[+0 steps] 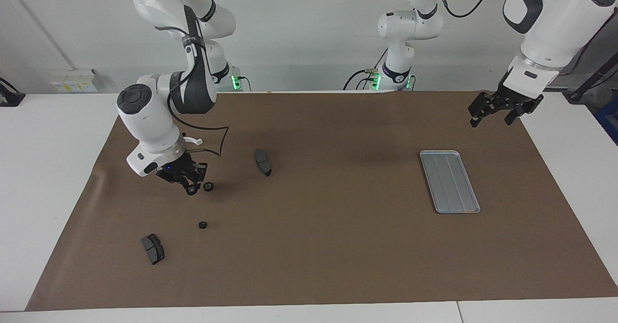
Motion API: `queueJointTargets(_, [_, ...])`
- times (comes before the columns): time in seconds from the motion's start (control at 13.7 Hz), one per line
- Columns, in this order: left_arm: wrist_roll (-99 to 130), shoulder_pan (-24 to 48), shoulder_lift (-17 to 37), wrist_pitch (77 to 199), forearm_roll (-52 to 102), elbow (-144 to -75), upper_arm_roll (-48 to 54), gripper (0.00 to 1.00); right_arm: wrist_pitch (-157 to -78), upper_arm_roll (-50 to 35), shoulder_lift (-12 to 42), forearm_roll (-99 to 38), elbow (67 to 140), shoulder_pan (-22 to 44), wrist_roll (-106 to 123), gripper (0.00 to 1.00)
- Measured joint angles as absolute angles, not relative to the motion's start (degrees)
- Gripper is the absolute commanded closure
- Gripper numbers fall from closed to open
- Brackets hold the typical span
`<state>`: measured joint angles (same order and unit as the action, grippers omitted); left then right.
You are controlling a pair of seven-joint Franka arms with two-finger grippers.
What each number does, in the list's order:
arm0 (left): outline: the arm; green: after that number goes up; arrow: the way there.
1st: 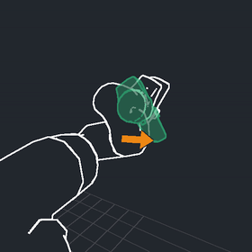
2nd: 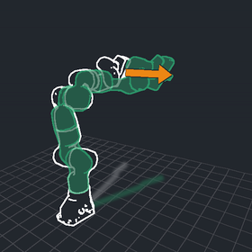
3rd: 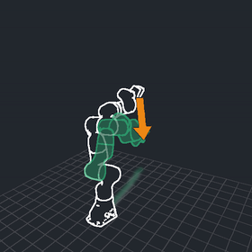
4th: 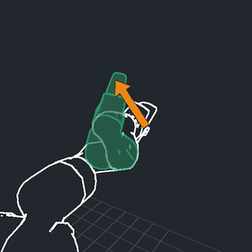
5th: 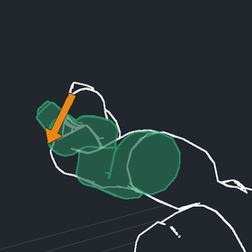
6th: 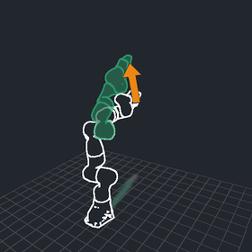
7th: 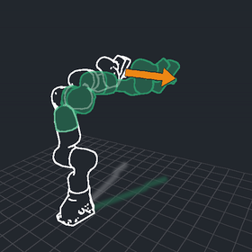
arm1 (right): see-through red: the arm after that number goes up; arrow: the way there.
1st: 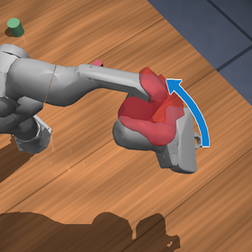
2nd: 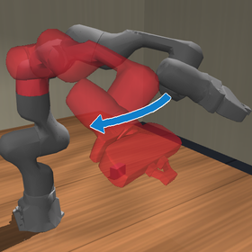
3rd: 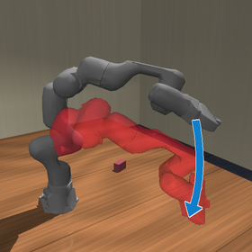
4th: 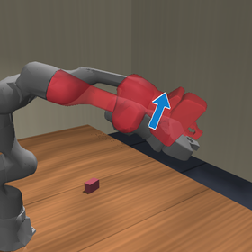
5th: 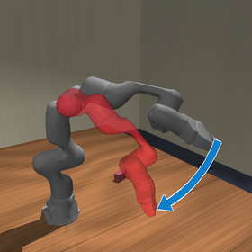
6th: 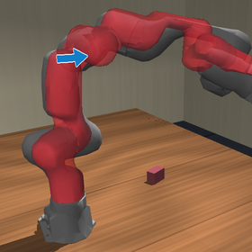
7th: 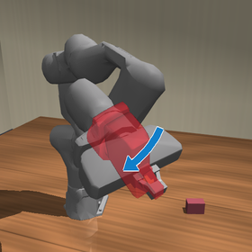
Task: Pick bearing gear from pile to tray
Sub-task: 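Carry the gear with the right gripper and set it mid-table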
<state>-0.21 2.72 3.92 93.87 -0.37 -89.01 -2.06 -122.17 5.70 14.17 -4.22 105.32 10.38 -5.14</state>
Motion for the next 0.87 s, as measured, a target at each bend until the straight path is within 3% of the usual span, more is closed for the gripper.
queueJointTargets(0.36, [-0.21,2.72,3.92,93.87,-0.37,-89.01,-2.06,0.00,-123.36,5.45,14.20,-4.22,104.84,20.95,-21.79,1.00])
queueJointTargets(0.87, [-0.21,2.72,3.92,93.87,-0.37,-89.01,-2.06,0.00,-132.43,5.25,18.21,-4.22,104.89,32.94,-41.86,1.00])
